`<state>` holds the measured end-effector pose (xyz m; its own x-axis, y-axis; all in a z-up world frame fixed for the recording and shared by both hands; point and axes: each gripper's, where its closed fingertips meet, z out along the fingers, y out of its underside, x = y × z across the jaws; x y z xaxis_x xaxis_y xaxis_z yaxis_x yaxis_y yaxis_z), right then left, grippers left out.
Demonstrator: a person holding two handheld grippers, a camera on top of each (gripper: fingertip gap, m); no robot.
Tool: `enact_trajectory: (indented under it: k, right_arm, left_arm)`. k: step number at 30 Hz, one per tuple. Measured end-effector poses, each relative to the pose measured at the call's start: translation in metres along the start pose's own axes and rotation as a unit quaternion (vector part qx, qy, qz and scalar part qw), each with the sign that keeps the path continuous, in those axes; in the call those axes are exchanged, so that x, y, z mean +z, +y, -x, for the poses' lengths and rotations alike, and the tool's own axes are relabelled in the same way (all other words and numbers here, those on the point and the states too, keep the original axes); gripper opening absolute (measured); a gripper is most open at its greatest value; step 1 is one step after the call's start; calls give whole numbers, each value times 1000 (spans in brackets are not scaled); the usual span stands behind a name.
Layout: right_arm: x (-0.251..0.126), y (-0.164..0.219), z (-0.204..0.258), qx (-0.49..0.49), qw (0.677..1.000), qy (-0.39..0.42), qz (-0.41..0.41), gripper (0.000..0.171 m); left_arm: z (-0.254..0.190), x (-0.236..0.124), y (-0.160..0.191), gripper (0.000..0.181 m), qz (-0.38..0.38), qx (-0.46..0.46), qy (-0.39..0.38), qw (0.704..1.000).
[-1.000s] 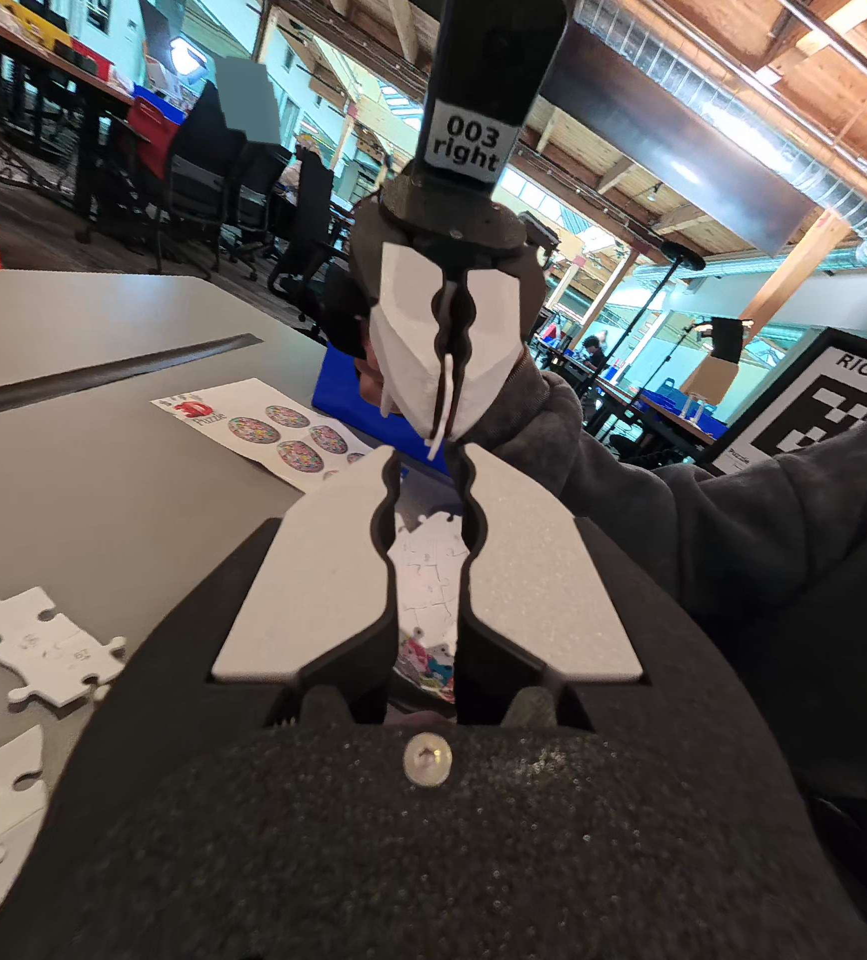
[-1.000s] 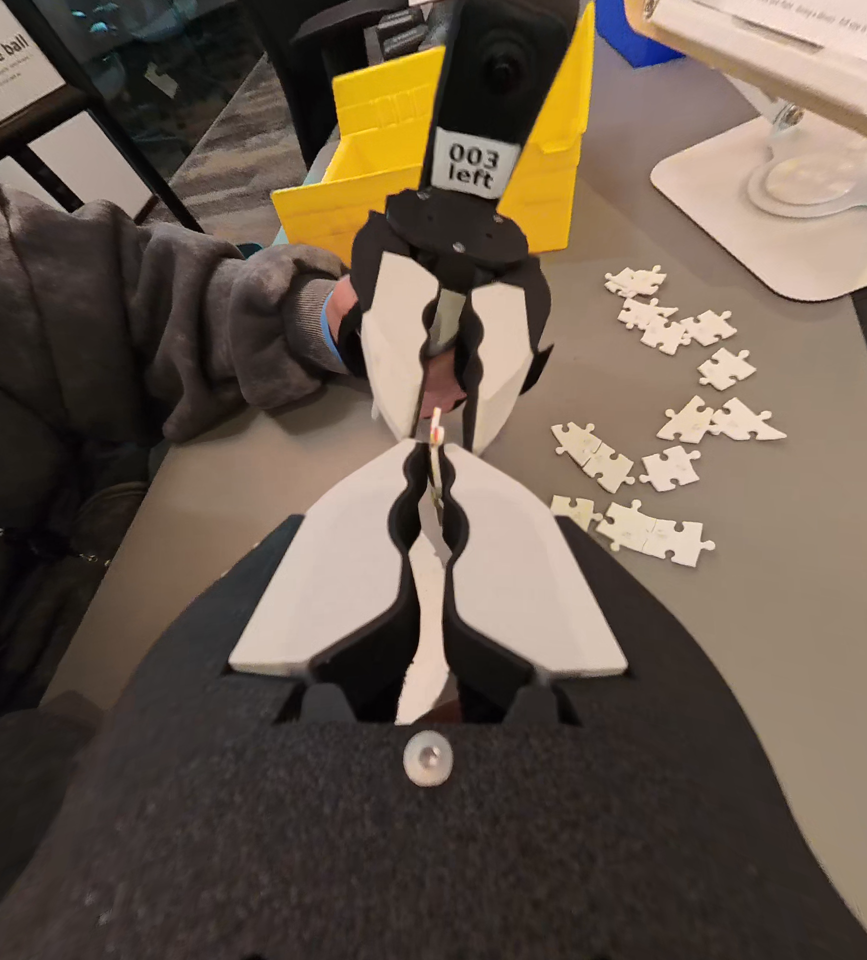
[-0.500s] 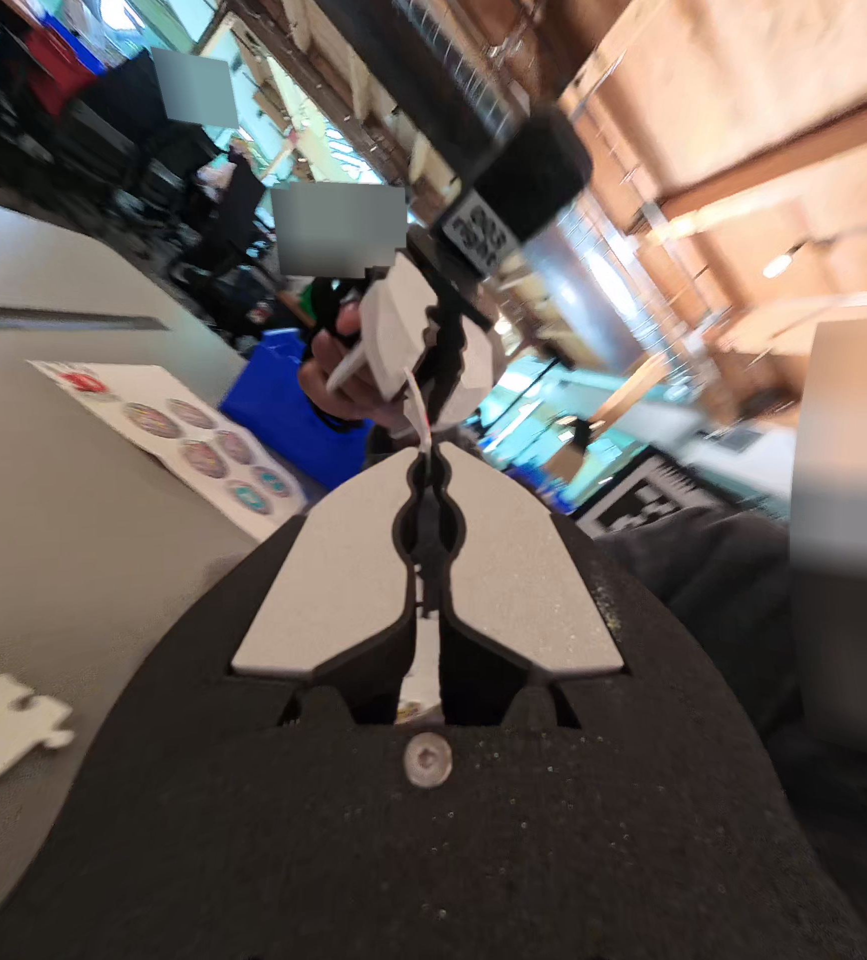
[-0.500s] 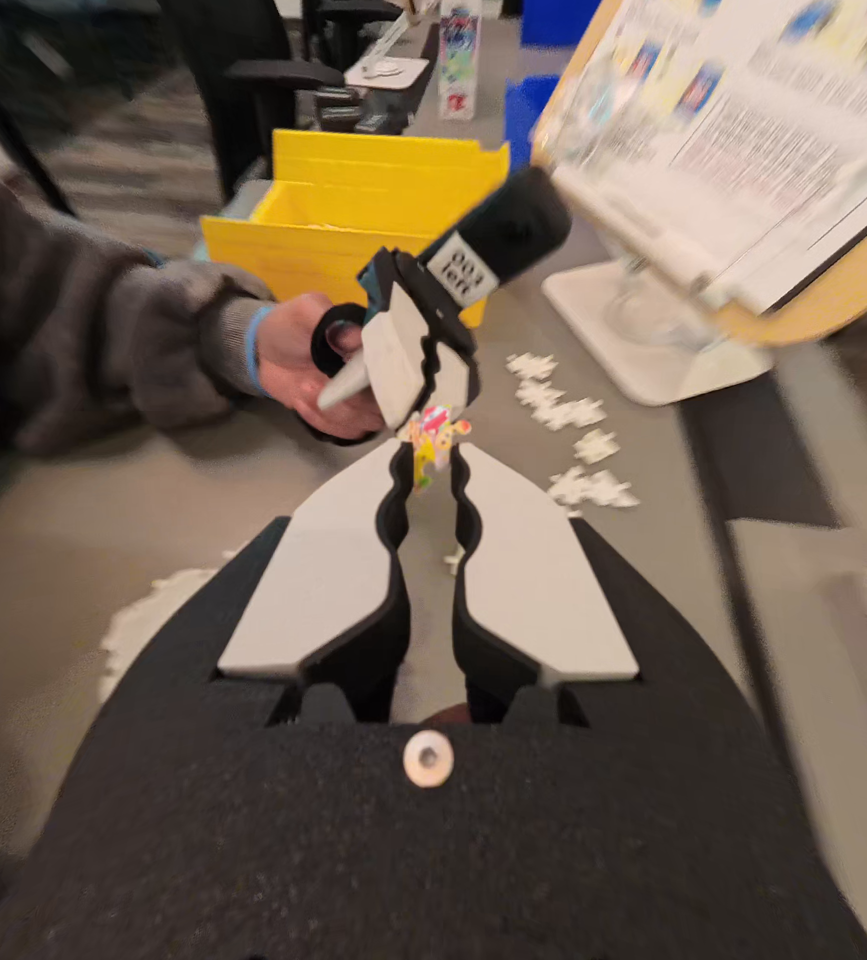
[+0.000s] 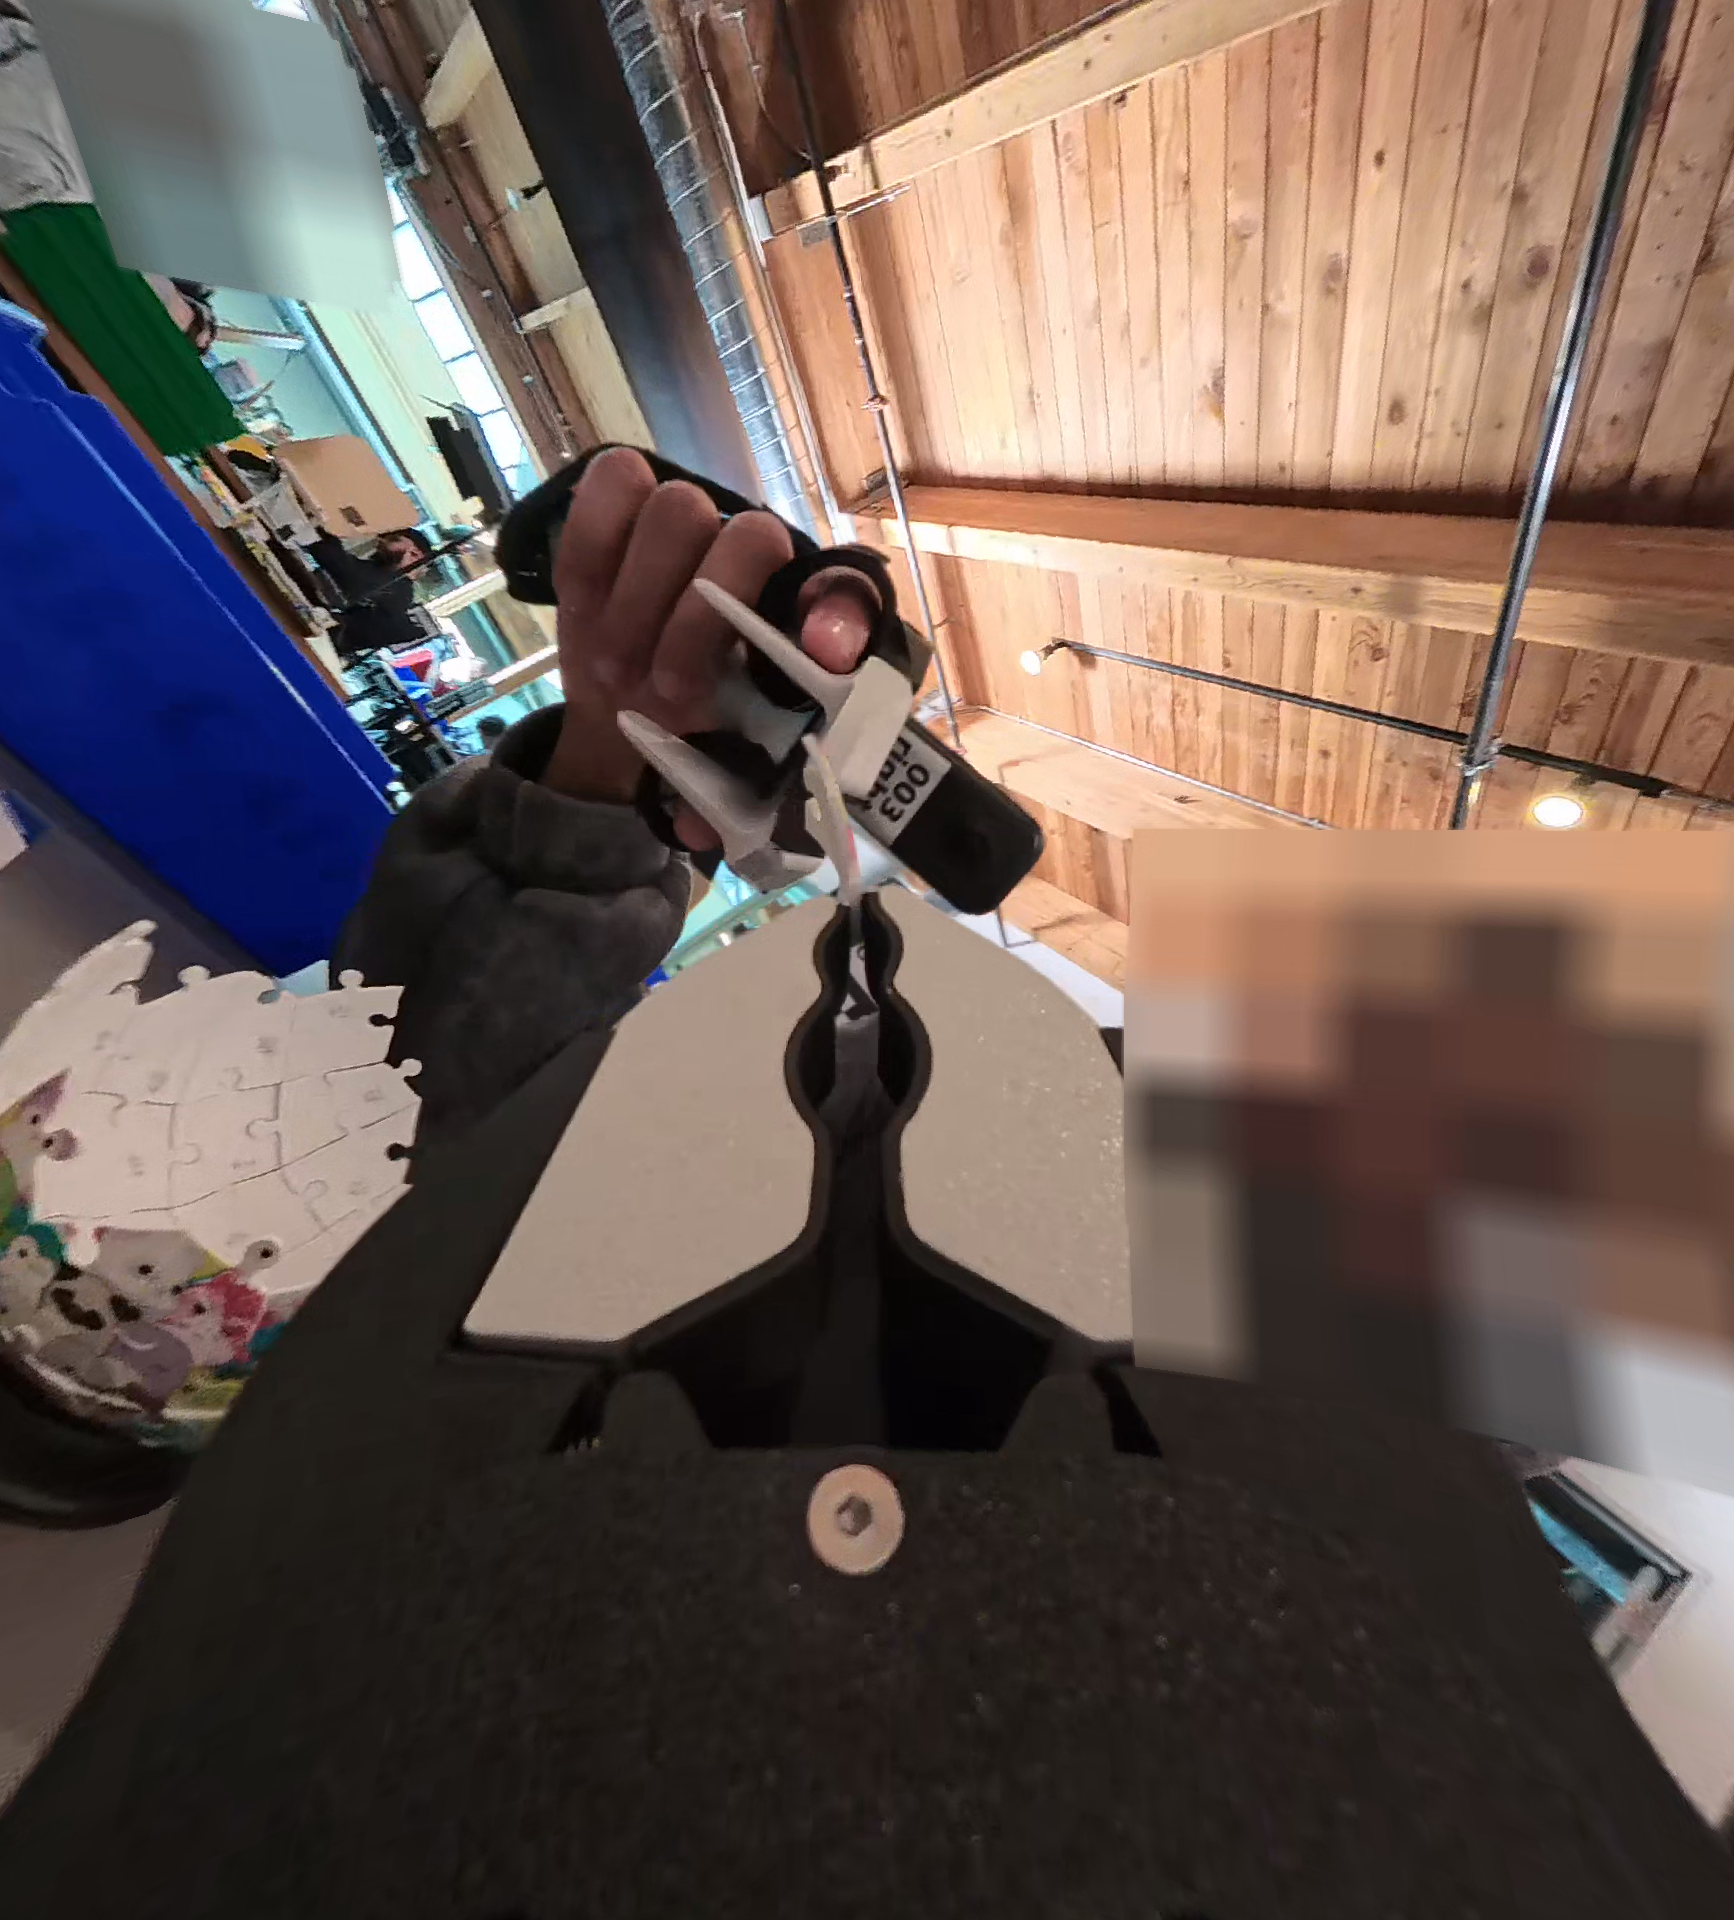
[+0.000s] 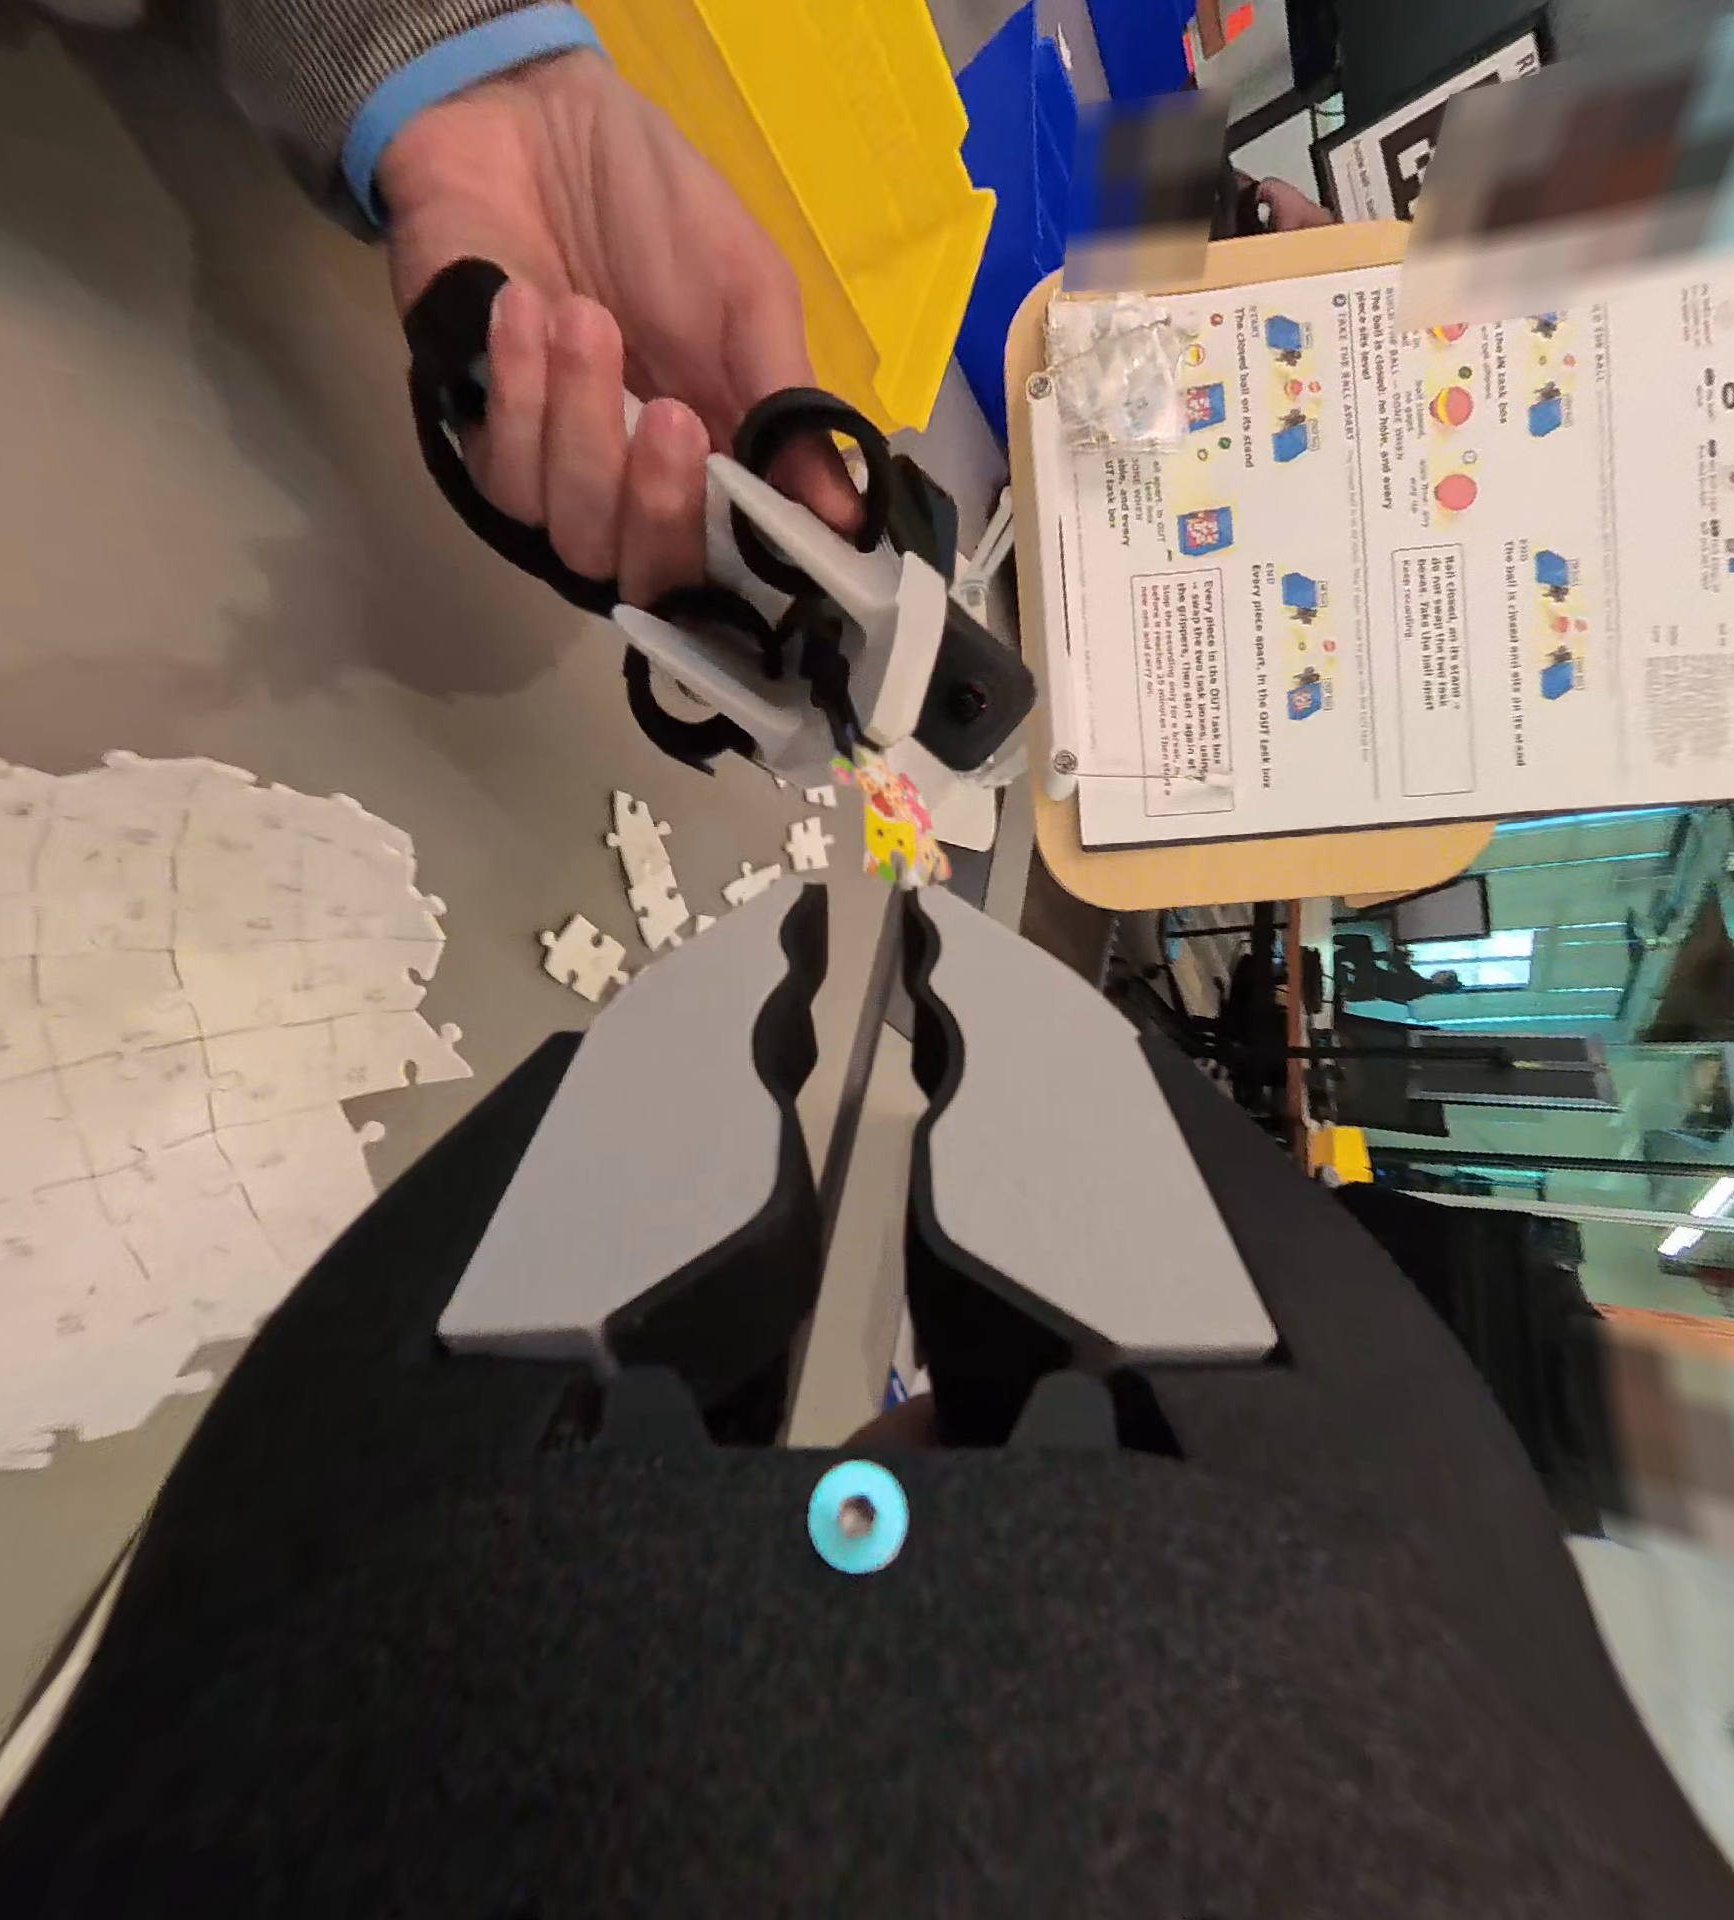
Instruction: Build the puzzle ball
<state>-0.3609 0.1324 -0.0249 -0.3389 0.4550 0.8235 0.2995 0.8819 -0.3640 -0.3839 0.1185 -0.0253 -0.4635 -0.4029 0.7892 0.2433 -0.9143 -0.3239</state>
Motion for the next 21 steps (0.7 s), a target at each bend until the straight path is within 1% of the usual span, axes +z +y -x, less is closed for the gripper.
enact_trajectory:
  k: [3,6,8,11,13,15,17,19,20,21]
  right_arm:
    - [3,0,-2,-18,1000,19,3,15]
    - [1,-4,-5,-33,999,34,-8,6]
    - [1,-5,-6,-40,998,40,-11,5]
    - [2,-2,-4,-36,999,24,-2,4]
    - [2,0,0,-16,1000,-7,11,2]
    - [1,3,8,48,996,-68,29,2]
    - [-1,9,7,105,989,-88,49,2]
    - [-2,20,12,147,980,-110,75,2]
    - [-3,26,14,169,974,-120,92,2]
    - [-2,31,17,195,966,-133,105,2]
  left_arm:
    - [-1,4,3,2,6,-14,15,1000]
    - [-1,5,2,2,-3,-28,18,999]
    - [-1,5,2,2,-6,-43,23,999]
    - [4,4,1,3,-13,-54,16,998]
    - [12,3,2,6,-8,-51,-9,999]
    - [24,0,1,12,-6,-18,-62,998]
    - [33,-4,-6,36,-10,46,-130,990]
    - [34,-6,-11,41,-2,131,-186,974]
    - [34,-7,-10,43,15,174,-213,961]
    - [36,-7,-9,43,34,216,-246,944]
